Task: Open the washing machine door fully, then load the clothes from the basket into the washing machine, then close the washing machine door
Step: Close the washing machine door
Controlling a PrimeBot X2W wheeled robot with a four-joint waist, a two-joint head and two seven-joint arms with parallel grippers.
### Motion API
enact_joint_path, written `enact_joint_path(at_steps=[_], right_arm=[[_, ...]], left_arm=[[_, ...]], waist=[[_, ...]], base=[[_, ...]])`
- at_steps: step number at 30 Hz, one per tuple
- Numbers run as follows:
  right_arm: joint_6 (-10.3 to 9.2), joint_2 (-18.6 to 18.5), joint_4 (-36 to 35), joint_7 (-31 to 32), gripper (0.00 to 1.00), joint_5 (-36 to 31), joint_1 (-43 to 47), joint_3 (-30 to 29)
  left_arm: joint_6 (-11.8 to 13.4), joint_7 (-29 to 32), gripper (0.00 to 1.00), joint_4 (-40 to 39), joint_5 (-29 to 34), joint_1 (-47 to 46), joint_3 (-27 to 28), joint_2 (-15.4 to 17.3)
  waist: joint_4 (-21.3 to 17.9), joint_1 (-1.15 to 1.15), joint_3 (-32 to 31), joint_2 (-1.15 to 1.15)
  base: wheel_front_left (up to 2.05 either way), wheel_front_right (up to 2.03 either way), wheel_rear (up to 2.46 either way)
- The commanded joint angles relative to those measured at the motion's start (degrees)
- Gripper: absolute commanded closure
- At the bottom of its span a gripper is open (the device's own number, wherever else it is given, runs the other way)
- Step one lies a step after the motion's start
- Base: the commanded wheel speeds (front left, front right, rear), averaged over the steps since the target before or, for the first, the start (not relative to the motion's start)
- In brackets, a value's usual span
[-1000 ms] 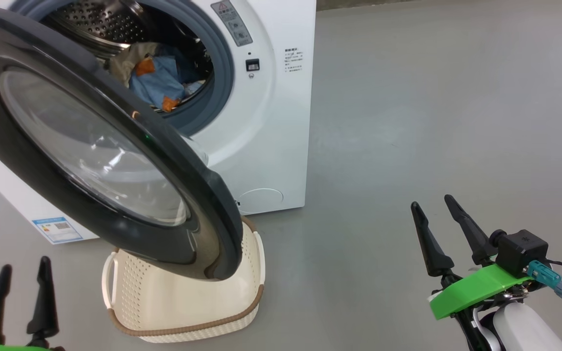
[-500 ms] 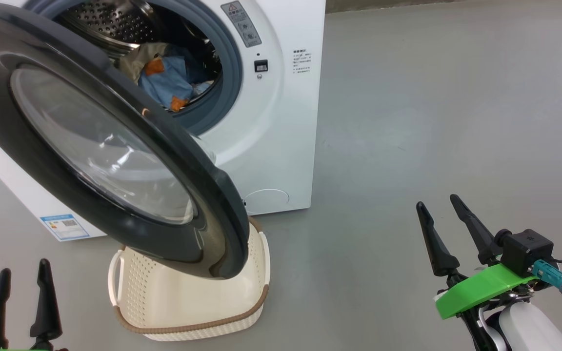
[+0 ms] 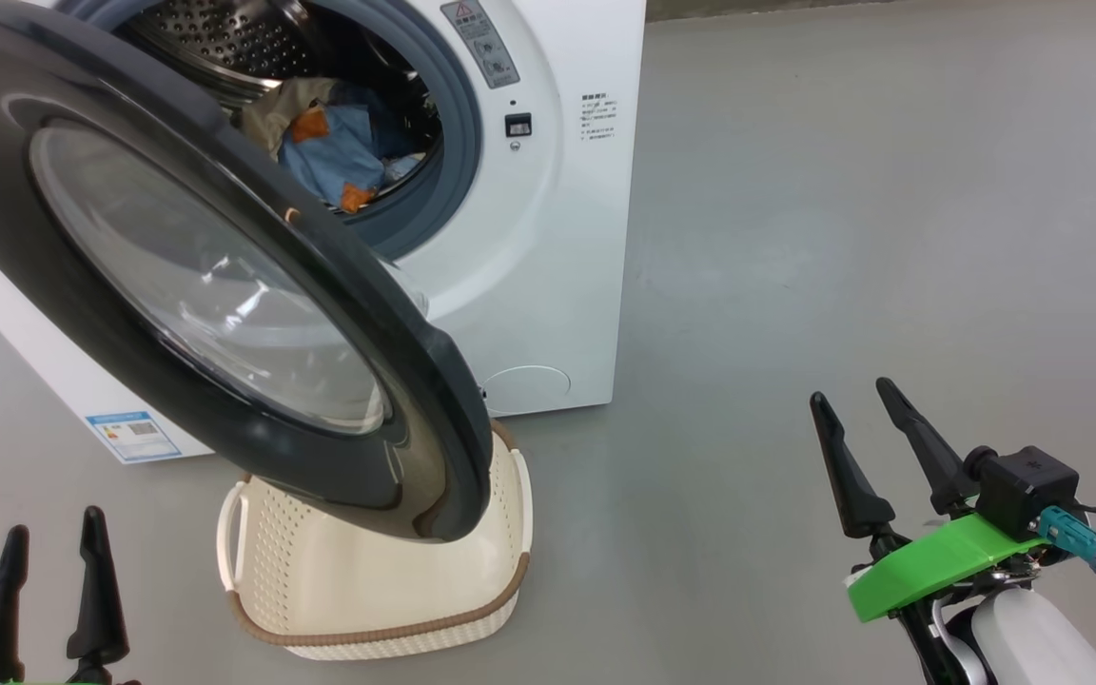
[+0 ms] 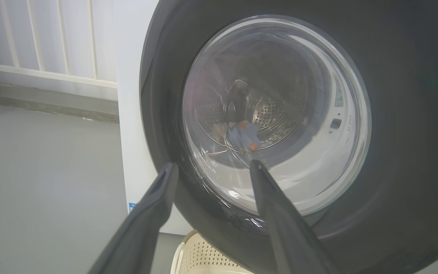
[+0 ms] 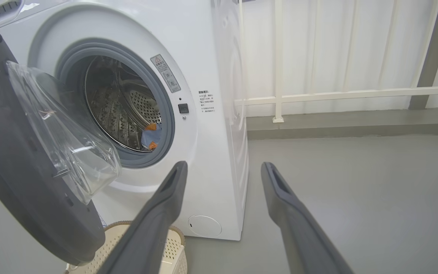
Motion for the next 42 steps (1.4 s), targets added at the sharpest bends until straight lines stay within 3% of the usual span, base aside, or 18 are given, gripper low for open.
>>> enact_joint_path(at_steps=[1,2,15,26,34,42], right_arm=[[0.42,-0.48,-2.45,-0.7,0.59,0.22,-0.49,1.38],[0.42,-0.46,-3.17,-0.7,1.0,0.43,-0.46,1.63],[0.42,-1.05,-18.63,-0.7,1.0,2.41,-2.88,5.73],[0.42,-0.76,-27.15,-0.7,1.0,2.62,-7.54,15.59],[0.42,-3.9,-20.25,-0.7,1.0,4.48,-8.67,26.01],[0.42,-4.89,-9.8,-0.7,1.0,8.52,-9.13,29.65]], left_arm=[[-0.1,-0.52,0.0,-1.41,0.47,-1.22,1.82,1.3],[-0.11,-0.52,0.0,-1.46,0.45,-1.19,1.69,1.29],[-0.11,-0.52,0.0,-0.81,0.0,-1.21,0.84,0.58],[-0.12,-0.52,0.0,0.59,0.05,-1.08,-0.08,-0.44],[-0.12,-0.52,0.0,1.27,-0.04,-1.45,0.29,-0.29],[-0.12,-0.52,0.0,0.97,-0.25,-0.95,0.69,-0.27]], waist=[[0.24,0.0,0.0,0.0],[0.43,0.0,-0.02,0.0],[6.76,0.0,-1.13,0.0],[15.71,0.0,-3.33,0.0],[20.69,0.0,-4.47,0.0],[23.06,0.0,-4.17,0.0]], base=[[0.0,0.0,0.0],[0.0,0.0,0.0],[0.0,0.0,0.0],[0.0,0.0,0.0],[0.0,0.0,0.0],[0.0,0.0,0.0]])
